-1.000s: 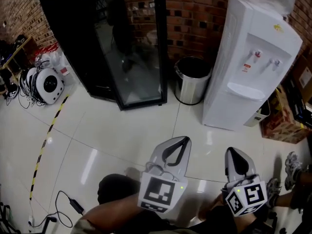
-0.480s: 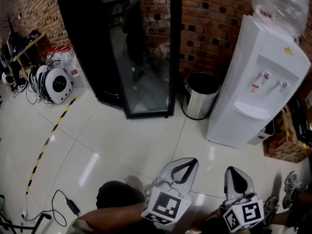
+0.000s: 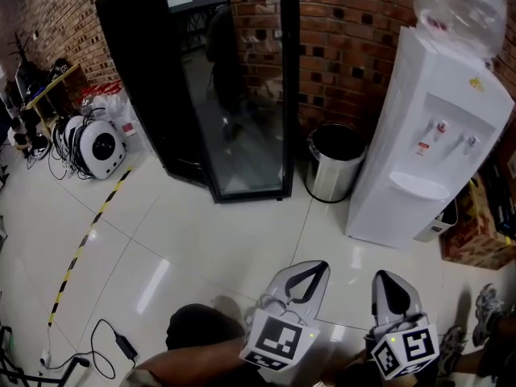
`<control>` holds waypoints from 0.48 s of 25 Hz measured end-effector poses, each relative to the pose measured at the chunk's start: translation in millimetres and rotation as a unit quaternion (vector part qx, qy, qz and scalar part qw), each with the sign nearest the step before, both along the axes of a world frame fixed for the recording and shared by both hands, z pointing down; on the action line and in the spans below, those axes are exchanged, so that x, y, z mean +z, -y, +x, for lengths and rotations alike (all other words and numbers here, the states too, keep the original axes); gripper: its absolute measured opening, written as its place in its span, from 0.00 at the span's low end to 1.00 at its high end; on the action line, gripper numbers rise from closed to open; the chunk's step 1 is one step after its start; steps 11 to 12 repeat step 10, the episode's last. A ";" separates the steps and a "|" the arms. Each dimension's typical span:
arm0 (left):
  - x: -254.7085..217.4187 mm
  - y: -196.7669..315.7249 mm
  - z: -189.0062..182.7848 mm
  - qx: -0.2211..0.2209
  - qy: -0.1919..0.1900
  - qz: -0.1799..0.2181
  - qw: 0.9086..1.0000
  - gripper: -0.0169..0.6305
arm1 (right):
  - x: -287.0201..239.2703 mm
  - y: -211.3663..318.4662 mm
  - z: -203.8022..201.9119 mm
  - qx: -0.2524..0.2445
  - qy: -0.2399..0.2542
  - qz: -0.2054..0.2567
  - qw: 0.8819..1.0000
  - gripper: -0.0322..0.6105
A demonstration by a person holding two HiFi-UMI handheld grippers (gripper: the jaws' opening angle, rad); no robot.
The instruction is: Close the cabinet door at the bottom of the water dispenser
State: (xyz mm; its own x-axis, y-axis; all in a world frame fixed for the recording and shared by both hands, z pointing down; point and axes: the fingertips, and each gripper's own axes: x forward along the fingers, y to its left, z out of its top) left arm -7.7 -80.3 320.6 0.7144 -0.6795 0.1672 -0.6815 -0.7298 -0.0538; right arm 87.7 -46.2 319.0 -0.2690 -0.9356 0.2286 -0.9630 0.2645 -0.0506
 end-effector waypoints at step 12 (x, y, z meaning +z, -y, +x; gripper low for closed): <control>-7.9 1.7 9.1 0.006 -0.024 -0.005 1.000 0.03 | 2.6 0.4 5.0 0.010 -0.004 -0.002 1.000 0.05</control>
